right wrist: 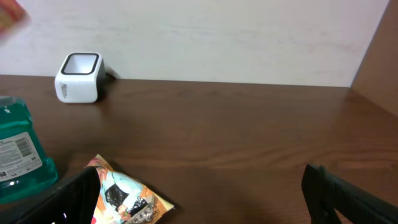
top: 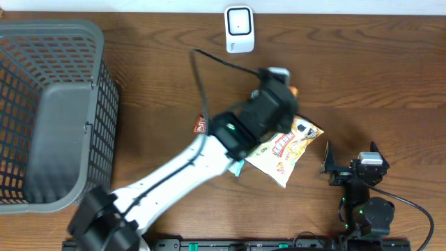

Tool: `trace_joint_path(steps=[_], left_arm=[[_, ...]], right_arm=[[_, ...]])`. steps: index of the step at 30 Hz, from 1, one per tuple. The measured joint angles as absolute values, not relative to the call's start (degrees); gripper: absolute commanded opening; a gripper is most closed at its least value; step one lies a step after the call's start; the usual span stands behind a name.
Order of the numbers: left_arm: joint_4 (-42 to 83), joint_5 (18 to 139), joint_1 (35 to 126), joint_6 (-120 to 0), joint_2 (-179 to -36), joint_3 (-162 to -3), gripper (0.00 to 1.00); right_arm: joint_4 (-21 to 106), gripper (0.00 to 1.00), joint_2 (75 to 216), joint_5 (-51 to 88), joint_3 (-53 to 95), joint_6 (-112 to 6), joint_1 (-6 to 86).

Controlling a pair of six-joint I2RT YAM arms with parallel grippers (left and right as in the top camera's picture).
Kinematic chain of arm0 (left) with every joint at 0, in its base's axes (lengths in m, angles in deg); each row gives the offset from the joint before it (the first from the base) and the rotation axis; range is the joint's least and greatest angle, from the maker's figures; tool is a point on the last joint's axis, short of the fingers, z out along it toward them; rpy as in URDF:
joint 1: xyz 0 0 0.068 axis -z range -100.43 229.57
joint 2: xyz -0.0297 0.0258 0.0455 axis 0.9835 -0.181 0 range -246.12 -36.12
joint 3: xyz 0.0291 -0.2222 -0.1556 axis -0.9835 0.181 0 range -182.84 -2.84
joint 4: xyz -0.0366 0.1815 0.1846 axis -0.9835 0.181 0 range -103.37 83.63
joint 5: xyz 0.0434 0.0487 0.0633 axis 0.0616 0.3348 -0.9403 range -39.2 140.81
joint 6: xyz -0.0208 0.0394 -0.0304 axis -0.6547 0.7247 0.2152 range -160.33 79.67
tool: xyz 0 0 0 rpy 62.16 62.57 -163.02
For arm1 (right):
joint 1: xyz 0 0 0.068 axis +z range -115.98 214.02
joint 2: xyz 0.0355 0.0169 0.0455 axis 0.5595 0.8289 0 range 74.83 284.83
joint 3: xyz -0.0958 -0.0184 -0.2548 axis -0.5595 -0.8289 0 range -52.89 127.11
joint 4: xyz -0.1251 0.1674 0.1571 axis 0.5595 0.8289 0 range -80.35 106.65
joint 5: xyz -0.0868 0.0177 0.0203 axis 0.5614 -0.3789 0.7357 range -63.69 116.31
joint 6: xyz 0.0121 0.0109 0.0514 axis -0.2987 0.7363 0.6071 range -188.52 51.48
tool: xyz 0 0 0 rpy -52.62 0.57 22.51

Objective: Scan the item barcode
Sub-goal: 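Carry the orange tissue box to the scanner and hold it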

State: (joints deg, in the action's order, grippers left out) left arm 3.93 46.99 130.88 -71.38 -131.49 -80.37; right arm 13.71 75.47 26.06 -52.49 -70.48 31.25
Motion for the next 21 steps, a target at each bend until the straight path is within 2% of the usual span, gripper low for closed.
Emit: trace_joint_path(steps=[6,15,19,21], left_arm=[[2.68,41.53,135.80,-71.40,-137.96,-80.37,0.45],[-3.96,38.38,135.97,-71.38,-148.34,-80.37,0.47],[-4.90,38.31,136.00,-71.35,-148.91,-80.37,0.51],[-5.06,38.20,136.00,-71.05,-148.91,-80.37,0.60]], right_arm=[[13.71,0.99,75.45,26.06,-52.51,-70.48,31.25],[13.71,0.99,75.45,26.06,-52.51,-70.48,31.25],[13.71,0.99,75.45,26.04,-52.51,-70.48,31.25],[13.71,0.99,75.47,26.04,-52.51,-70.50,31.25]])
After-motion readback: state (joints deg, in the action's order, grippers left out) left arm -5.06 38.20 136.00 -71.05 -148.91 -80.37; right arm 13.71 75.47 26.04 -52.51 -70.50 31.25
